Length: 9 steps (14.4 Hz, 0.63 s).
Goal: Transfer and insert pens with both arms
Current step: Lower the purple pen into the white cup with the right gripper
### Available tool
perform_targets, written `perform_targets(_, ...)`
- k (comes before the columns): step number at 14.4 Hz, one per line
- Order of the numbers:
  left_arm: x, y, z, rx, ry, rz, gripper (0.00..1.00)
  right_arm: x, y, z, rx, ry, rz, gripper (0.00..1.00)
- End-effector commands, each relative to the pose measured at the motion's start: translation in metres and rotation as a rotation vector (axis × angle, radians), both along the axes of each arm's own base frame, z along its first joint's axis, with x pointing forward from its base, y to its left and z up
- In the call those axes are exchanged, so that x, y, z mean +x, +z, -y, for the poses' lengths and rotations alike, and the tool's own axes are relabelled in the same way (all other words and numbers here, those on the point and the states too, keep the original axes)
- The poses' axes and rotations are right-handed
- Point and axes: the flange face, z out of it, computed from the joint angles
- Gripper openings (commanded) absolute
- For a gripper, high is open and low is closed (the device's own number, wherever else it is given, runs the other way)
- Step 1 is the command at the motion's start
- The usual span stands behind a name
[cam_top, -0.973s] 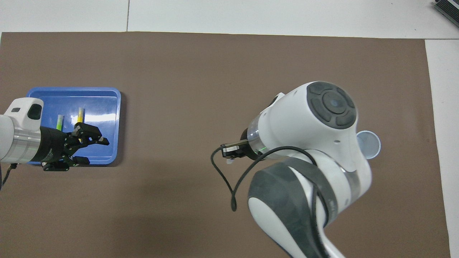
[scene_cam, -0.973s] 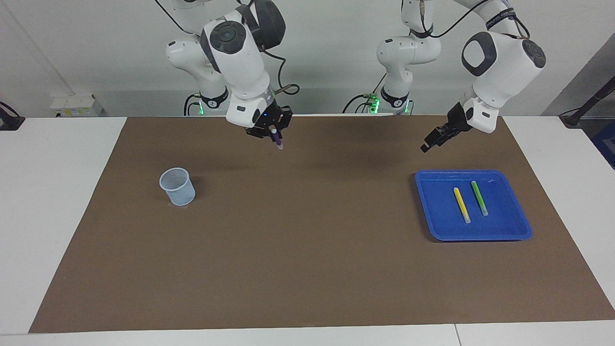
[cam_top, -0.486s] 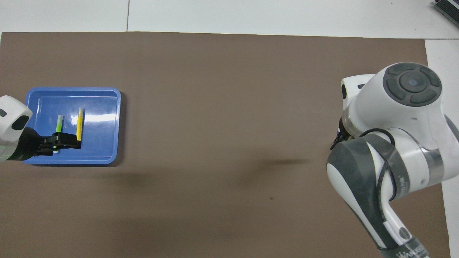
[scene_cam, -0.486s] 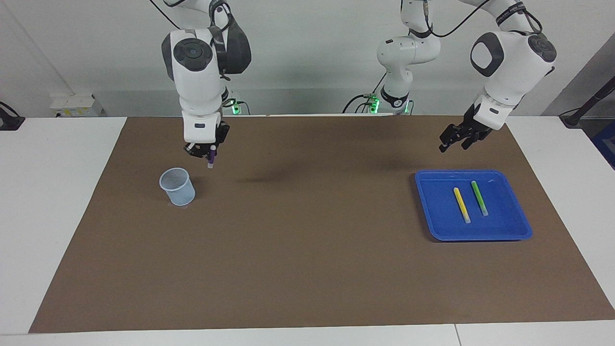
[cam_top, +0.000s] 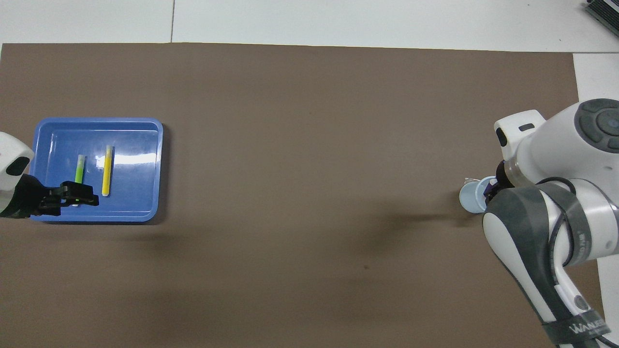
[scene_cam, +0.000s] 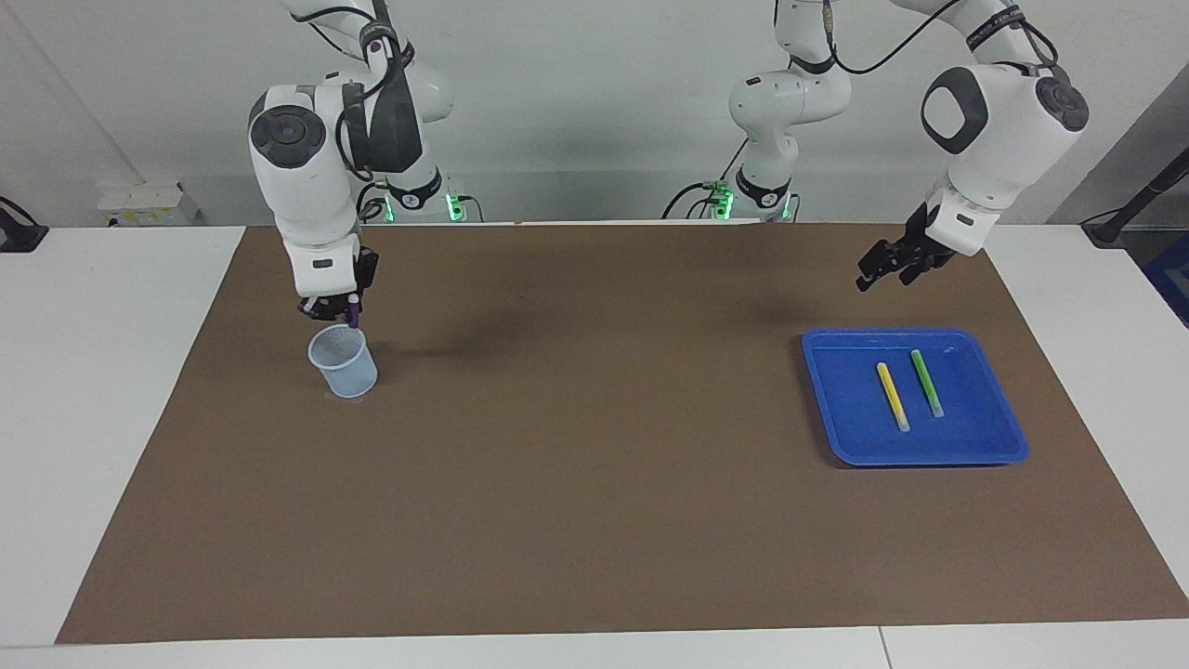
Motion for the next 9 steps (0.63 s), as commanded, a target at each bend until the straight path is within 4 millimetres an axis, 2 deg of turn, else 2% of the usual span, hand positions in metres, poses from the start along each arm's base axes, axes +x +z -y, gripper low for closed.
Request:
perform_targets(1, 0.021, -0.016, -0.011, 0.017, -0.026, 0.0, 0.93, -0.011, -0.015, 0.027, -0.007, 0.022, 0.026, 0.0)
perform_targets(3, 0.03, -0.03, -0.014, 0.019, -0.02, 0.01, 1.0, -0.013, -0.028, 0.047, 0.002, 0.052, 0.032, 0.0)
perform_targets(9, 0.049, -0.062, -0.019, 0.021, -0.014, 0.032, 1.0, -0.016, -0.039, 0.053, 0.008, 0.043, 0.022, 0.01)
